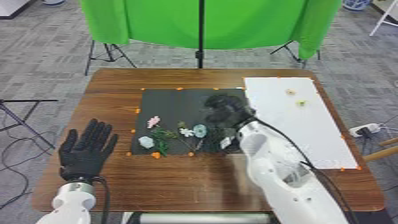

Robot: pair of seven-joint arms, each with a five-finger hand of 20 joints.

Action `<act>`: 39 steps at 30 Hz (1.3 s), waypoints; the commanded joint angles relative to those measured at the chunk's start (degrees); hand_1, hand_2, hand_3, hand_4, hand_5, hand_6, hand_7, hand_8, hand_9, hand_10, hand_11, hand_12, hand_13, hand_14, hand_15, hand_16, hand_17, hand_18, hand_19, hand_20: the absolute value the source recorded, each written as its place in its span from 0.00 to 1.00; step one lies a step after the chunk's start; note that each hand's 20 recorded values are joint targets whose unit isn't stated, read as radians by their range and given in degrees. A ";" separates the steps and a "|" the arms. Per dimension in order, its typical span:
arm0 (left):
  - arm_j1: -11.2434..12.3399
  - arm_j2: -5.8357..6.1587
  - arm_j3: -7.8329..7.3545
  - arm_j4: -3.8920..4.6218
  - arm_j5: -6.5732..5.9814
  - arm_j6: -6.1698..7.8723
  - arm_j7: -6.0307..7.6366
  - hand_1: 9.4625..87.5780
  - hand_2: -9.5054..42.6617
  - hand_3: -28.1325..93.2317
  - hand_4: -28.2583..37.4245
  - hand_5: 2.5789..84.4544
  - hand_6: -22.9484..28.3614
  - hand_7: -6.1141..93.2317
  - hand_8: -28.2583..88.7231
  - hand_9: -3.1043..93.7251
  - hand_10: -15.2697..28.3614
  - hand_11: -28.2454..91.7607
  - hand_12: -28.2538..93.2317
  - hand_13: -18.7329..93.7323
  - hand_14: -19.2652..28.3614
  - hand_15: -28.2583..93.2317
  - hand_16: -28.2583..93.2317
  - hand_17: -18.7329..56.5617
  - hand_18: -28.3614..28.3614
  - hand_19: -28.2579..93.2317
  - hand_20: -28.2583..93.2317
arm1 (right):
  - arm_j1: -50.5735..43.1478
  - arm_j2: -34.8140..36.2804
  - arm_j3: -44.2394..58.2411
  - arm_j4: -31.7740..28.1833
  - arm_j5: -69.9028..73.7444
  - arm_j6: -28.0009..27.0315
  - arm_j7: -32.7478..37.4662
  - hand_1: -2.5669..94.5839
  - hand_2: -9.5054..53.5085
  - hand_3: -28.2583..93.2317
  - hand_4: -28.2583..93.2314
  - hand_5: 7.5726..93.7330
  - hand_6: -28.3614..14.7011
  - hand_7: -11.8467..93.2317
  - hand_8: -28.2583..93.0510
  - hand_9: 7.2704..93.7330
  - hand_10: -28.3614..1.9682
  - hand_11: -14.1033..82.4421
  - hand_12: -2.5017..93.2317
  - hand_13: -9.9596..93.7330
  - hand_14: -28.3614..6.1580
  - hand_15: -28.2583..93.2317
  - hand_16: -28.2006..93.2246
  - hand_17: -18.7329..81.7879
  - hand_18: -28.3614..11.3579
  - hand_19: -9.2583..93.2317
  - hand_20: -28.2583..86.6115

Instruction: Arrange flowers

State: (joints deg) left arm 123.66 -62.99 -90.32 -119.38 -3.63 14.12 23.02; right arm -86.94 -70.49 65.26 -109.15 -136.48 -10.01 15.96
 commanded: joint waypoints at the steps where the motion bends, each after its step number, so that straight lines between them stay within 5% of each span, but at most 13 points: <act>1: 2.80 -0.28 -0.42 -0.70 -0.61 -0.85 1.28 0.23 0.45 0.87 0.00 0.57 0.65 0.24 0.15 0.44 0.72 0.45 0.32 0.43 0.74 0.57 0.17 0.14 0.75 0.53 0.34 | -3.19 9.78 14.63 1.99 1.63 4.80 9.13 0.42 0.00 0.93 0.00 0.50 0.56 0.29 0.12 0.48 0.36 0.29 0.17 0.50 0.38 0.51 0.33 0.38 0.19 0.72 0.49; 6: 3.40 0.07 -1.06 -0.94 -0.61 -0.80 2.03 0.23 0.45 0.87 0.00 0.57 0.65 0.24 0.15 0.44 0.72 0.45 0.32 0.43 0.74 0.56 0.17 0.14 0.75 0.53 0.34 | -2.85 13.27 19.72 8.12 1.35 3.68 9.97 0.44 0.00 0.93 0.00 0.47 0.58 0.29 0.11 0.40 0.45 0.24 0.15 0.43 0.45 0.36 0.33 0.35 0.22 0.65 0.44; 21: 3.08 -0.13 -0.04 -0.69 -1.04 -1.05 1.38 0.23 0.45 0.87 0.00 0.57 0.66 0.24 0.15 0.44 0.71 0.45 0.32 0.43 0.74 0.56 0.17 0.14 0.75 0.53 0.34 | 3.55 13.06 15.06 17.39 -0.81 8.74 6.96 0.46 0.00 0.95 0.00 0.44 0.60 0.32 0.10 0.36 0.54 0.26 0.13 0.44 0.47 0.36 0.33 0.36 0.26 0.64 0.42; 28: 3.34 -0.37 0.03 -0.82 -1.03 -1.26 1.62 0.23 0.45 0.87 0.00 0.57 0.66 0.24 0.15 0.44 0.71 0.45 0.32 0.43 0.74 0.56 0.17 0.14 0.75 0.53 0.34 | 10.64 11.31 10.01 25.43 -2.95 -0.72 11.86 0.47 0.00 0.94 0.00 0.45 0.61 0.32 0.09 0.36 0.54 0.26 0.12 0.44 0.48 0.36 0.33 0.39 0.28 0.68 0.42; 34: 3.43 -0.47 -0.29 -0.79 -0.48 -1.95 1.43 0.23 0.45 0.88 0.00 0.57 0.66 0.24 0.15 0.44 0.71 0.45 0.32 0.44 0.74 0.56 0.17 0.14 0.75 0.53 0.34 | 6.10 10.84 11.90 24.31 -4.23 -2.60 13.91 0.55 0.00 0.92 0.00 0.52 0.61 0.31 0.10 0.46 0.50 0.28 0.13 0.55 0.49 0.42 0.33 0.44 0.25 0.77 0.44; 39: 3.43 -0.42 -0.58 -0.76 -0.57 -1.94 1.60 0.23 0.45 0.88 0.00 0.58 0.66 0.24 0.15 0.45 0.72 0.45 0.32 0.44 0.74 0.56 0.17 0.14 0.75 0.53 0.34 | 3.40 11.14 11.31 23.58 -6.03 4.25 11.13 0.58 0.00 0.91 0.00 0.61 0.65 0.32 0.10 0.57 0.54 0.31 0.17 0.63 0.54 0.47 0.35 0.47 0.24 0.83 0.47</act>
State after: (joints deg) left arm 126.22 -62.99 -90.72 -120.28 -4.20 12.77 24.82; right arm -76.82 -60.25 77.31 -85.80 -139.85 -13.71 29.65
